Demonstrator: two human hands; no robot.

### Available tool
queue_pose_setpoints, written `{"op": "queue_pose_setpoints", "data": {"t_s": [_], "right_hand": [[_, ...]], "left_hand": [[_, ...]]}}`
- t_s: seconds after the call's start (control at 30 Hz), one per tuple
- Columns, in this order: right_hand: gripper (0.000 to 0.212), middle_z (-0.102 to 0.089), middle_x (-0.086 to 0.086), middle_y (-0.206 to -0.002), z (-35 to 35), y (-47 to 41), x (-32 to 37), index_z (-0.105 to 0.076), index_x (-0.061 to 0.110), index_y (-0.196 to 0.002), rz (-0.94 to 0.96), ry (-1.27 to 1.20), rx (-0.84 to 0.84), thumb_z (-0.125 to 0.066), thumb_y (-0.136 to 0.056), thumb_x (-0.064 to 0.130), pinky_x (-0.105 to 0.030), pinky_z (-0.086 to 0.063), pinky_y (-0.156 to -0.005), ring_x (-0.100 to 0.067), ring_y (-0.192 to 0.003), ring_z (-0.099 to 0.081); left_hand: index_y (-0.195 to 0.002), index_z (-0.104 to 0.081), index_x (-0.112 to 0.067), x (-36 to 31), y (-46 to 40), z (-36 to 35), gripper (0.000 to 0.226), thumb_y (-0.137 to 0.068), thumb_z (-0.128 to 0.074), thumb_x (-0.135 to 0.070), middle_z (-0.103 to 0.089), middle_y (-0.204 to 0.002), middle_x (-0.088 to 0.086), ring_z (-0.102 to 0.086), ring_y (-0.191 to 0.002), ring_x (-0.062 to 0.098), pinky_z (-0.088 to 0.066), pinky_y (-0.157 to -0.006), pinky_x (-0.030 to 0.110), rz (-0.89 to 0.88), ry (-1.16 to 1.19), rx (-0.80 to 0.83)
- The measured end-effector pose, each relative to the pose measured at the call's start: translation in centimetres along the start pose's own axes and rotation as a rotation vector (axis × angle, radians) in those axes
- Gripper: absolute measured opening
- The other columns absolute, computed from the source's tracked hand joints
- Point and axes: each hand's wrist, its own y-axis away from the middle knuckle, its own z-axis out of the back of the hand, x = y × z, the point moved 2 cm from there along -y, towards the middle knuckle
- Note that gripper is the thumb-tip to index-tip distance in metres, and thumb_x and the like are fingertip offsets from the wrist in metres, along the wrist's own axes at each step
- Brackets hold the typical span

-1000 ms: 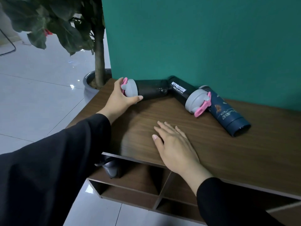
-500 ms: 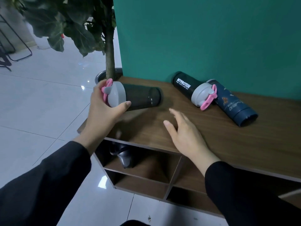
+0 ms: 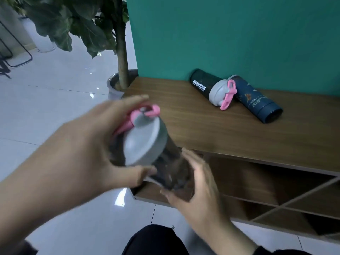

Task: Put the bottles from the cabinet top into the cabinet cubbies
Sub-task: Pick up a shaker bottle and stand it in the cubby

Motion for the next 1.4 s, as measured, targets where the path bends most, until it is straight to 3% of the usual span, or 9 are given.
{"op": "queue_pose_setpoints", "data": {"t_s": [0.1,0.23,0.4,0.5,0.63,0.77,0.93,1.13,1.4], "right_hand": [[0.088,-0.051,0.025,-0.137,-1.9,1.3,-0.9,-0.038,0.045,-0.144,-0.077,-0.037,0.128,-0.082,-0.068,0.05,-0.041,-0.051,-0.1,-0.004,-0.13,-0.051],[0.085,-0.051,0.051,-0.11,-3.9,1.7,-2.7,-0.035,0.08,-0.107,-0.155,-0.074,0.168,-0.086,-0.068,0.025,-0.026,-0.056,-0.08,0.013,-0.102,-0.06],[0.082,-0.052,0.045,-0.118,-6.0,1.6,-6.7,-0.033,0.075,-0.114,-0.291,-0.083,0.195,-0.084,-0.069,0.029,-0.029,-0.055,-0.088,0.005,-0.112,-0.06],[0.08,-0.044,0.047,-0.113,-6.9,1.5,-8.4,-0.029,0.064,-0.125,-0.314,-0.002,0.268,-0.08,-0.074,0.028,-0.021,-0.047,-0.093,0.002,-0.118,-0.055],[0.076,-0.061,0.013,-0.13,-8.3,1.4,-10.7,-0.037,0.035,-0.143,-0.399,0.056,0.299,-0.075,-0.078,0.027,-0.017,-0.04,-0.082,-0.014,-0.119,-0.059],[0.068,-0.06,0.009,-0.125,-8.5,1.8,-13.1,-0.041,0.036,-0.134,-0.494,0.082,0.37,-0.077,-0.077,0.036,-0.025,-0.049,-0.09,-0.015,-0.118,-0.06],[0.068,-0.041,0.014,-0.15,-7.5,2.1,-14.1,-0.025,0.036,-0.155,-0.553,-0.016,0.375,-0.058,-0.096,0.028,-0.016,-0.03,-0.105,-0.009,-0.141,-0.039],[0.071,-0.048,-0.023,-0.147,-8.9,1.4,-16.1,-0.014,0.047,-0.155,-0.654,-0.128,0.385,-0.038,-0.095,0.017,-0.057,-0.04,-0.107,-0.043,-0.13,-0.047],[0.073,-0.018,0.005,-0.167,-10.2,-0.1,-18.4,-0.005,0.042,-0.157,-0.711,-0.209,0.396,-0.036,-0.095,0.017,-0.025,-0.028,-0.111,-0.012,-0.15,-0.03]], "left_hand": [[-0.15,-0.035,-0.051,0.5,1.2,-3.1,0.107,-0.053,-0.076,-0.067,-0.054,-0.129,-0.029,-0.06,-0.111,-0.002,-0.053,-0.082,0.022,0.0,-0.073,0.153],[-0.15,-0.026,-0.06,2.8,2.8,-7.5,0.108,-0.057,-0.08,-0.068,-0.049,-0.135,-0.037,-0.059,-0.118,-0.002,-0.051,-0.09,0.017,0.068,0.077,0.214],[-0.141,-0.041,-0.051,6.6,5.2,-14.3,0.104,-0.06,-0.099,-0.022,-0.061,-0.128,-0.031,-0.065,-0.112,-0.008,-0.056,-0.085,0.015,0.488,0.602,0.132],[-0.126,-0.065,-0.016,8.3,6.0,-18.9,0.06,-0.071,-0.091,-0.014,-0.075,-0.114,0.0,-0.073,-0.106,0.015,-0.057,-0.081,0.019,0.562,0.713,0.15],[-0.09,-0.078,-0.017,8.9,5.6,-22.4,0.022,-0.074,-0.082,-0.002,-0.082,-0.091,0.006,-0.077,-0.089,0.023,-0.061,-0.078,0.036,0.586,0.73,0.116],[-0.1,-0.075,-0.025,10.1,4.6,-24.8,0.041,-0.075,-0.082,0.007,-0.082,-0.092,-0.002,-0.077,-0.087,0.009,-0.06,-0.074,0.023,0.623,0.732,0.1],[-0.129,-0.059,-0.025,13.6,2.9,-28.2,0.071,-0.067,-0.092,-0.017,-0.077,-0.11,-0.007,-0.072,-0.104,0.007,-0.059,-0.09,0.027,0.724,0.686,0.069],[-0.133,-0.05,-0.03,14.1,-0.7,-30.6,0.079,-0.066,-0.092,-0.027,-0.075,-0.113,-0.013,-0.069,-0.105,0.0,-0.055,-0.094,0.027,0.711,0.696,0.087],[-0.137,-0.05,-0.026,15.2,-2.6,-32.7,0.089,-0.06,-0.093,-0.03,-0.073,-0.125,-0.008,-0.067,-0.12,0.01,-0.051,-0.109,0.042,0.642,0.735,0.14]]}}
